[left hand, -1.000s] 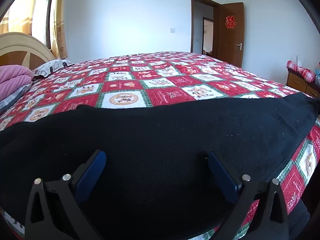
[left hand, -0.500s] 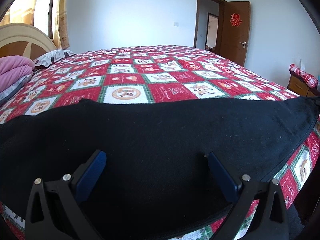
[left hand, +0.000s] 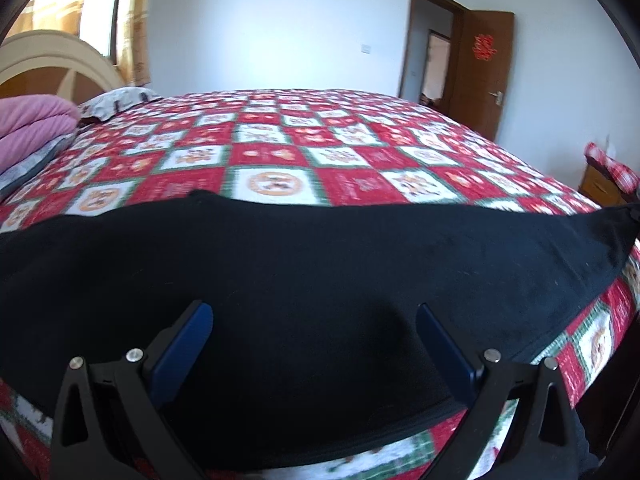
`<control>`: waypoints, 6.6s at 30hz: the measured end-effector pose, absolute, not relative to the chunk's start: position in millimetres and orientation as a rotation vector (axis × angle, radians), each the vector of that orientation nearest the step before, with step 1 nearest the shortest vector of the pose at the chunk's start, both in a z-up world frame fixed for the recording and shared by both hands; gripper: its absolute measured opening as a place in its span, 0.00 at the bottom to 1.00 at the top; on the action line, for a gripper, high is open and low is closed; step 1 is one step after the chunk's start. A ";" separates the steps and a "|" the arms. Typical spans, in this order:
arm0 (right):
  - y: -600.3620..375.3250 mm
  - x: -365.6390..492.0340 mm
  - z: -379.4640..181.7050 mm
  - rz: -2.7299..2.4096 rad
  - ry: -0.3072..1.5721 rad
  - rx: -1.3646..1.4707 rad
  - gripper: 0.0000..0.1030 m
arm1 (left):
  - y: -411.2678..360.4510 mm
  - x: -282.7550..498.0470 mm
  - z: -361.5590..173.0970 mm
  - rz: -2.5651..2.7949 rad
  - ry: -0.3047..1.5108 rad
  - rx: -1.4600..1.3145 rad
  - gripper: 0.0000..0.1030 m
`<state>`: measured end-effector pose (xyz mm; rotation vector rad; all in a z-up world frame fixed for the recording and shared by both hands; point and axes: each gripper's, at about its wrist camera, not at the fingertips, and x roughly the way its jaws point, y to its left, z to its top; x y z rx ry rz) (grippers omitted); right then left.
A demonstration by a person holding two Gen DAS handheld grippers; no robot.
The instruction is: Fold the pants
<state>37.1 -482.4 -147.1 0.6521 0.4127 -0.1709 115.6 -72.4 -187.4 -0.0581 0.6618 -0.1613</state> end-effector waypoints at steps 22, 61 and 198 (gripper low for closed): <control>-380.5 56.3 -103.2 0.049 0.343 0.309 0.09 | -21.5 112.0 -188.0 -0.080 0.642 -0.197 1.00; -192.6 113.7 -135.4 0.443 0.480 0.092 0.09 | 4.5 97.0 -193.1 -0.039 0.605 -0.222 1.00; -235.2 81.3 -197.1 0.077 0.557 -0.072 0.57 | 199.0 119.1 -193.1 0.088 0.718 -0.331 0.46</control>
